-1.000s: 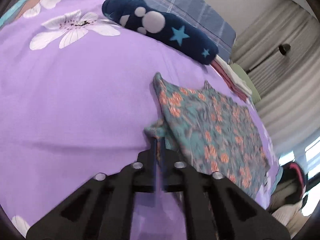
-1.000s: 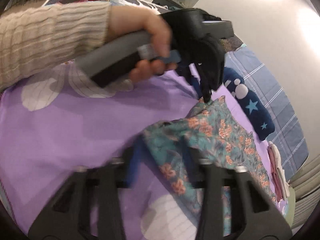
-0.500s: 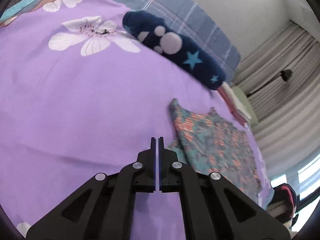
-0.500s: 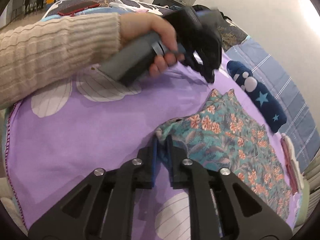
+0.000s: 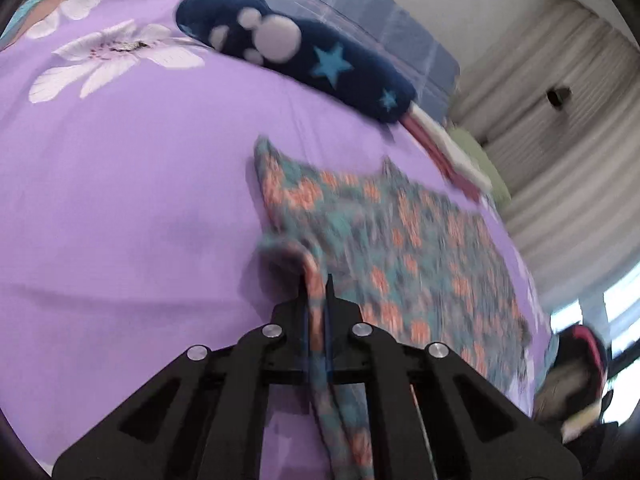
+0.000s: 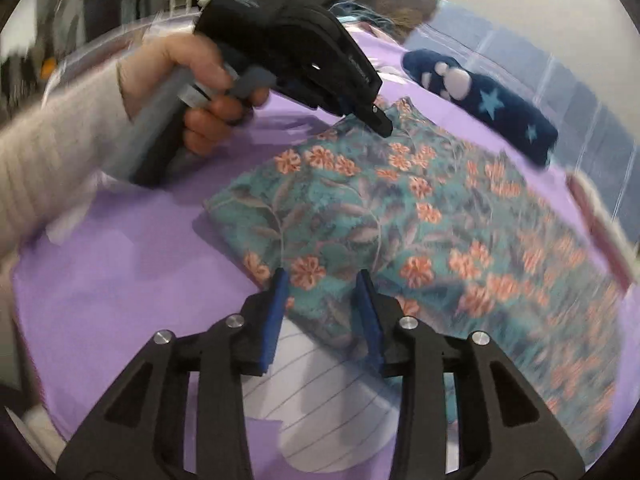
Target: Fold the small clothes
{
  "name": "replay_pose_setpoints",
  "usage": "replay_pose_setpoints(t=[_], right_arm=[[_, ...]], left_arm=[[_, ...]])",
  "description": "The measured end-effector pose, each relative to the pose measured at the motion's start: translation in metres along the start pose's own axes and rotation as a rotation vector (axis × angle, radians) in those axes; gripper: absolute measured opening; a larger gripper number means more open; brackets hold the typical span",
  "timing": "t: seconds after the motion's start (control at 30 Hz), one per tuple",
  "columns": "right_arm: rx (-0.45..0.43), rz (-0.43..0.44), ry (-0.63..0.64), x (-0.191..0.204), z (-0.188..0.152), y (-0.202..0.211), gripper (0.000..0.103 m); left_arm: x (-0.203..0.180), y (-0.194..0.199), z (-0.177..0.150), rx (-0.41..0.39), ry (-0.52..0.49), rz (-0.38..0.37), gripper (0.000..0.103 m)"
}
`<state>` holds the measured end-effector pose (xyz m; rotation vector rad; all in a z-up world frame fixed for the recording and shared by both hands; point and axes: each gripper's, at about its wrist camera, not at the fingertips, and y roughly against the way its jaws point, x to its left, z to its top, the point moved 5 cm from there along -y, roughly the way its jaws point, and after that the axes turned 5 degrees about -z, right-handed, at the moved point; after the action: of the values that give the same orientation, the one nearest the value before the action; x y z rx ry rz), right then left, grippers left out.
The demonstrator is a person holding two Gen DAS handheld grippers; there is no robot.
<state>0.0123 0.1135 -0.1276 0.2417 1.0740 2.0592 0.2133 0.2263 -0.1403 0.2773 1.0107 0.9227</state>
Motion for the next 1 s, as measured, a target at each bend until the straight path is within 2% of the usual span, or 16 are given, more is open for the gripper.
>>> replay_pose_setpoints(t=[0.03, 0.17, 0.3, 0.33, 0.43, 0.53, 0.6, 0.67, 0.77, 0.83, 1.0], right_arm=[[0.002, 0.02, 0.006, 0.002, -0.001, 0.001, 0.038], [-0.015, 0.032, 0.039, 0.01, -0.009, 0.009, 0.038], [-0.036, 0.069, -0.034, -0.007, -0.011, 0.024, 0.038], [-0.049, 0.058, -0.06, -0.018, -0.01, 0.025, 0.038], [-0.077, 0.016, -0.178, -0.05, -0.013, 0.036, 0.04], [0.053, -0.026, -0.277, -0.073, -0.033, 0.012, 0.042], [0.032, -0.01, -0.313, -0.076, -0.039, 0.012, 0.043], [0.031, -0.03, -0.267, -0.069, -0.036, 0.018, 0.043], [-0.011, 0.029, -0.258, -0.057, -0.029, 0.029, 0.045], [-0.044, 0.053, -0.199, -0.041, -0.021, 0.035, 0.048], [-0.131, 0.011, 0.119, 0.037, 0.006, 0.036, 0.054]], left_arm=[[-0.001, 0.001, 0.005, -0.027, -0.019, 0.024, 0.005], [0.01, -0.003, 0.005, -0.003, -0.004, 0.031, 0.005], [0.01, 0.011, 0.0, -0.028, 0.004, 0.038, 0.008], [0.008, 0.015, -0.001, -0.027, 0.007, 0.038, 0.013], [0.001, 0.021, -0.012, -0.001, -0.01, 0.015, 0.04], [-0.004, 0.015, -0.024, 0.018, -0.074, 0.048, 0.044], [-0.004, 0.013, -0.026, 0.013, -0.085, 0.055, 0.045], [-0.003, 0.014, -0.025, 0.012, -0.073, 0.047, 0.045], [-0.004, 0.014, -0.022, 0.019, -0.063, 0.05, 0.045], [-0.008, 0.013, -0.021, 0.025, -0.079, 0.055, 0.045], [-0.015, 0.006, -0.02, 0.041, -0.112, 0.059, 0.045]])
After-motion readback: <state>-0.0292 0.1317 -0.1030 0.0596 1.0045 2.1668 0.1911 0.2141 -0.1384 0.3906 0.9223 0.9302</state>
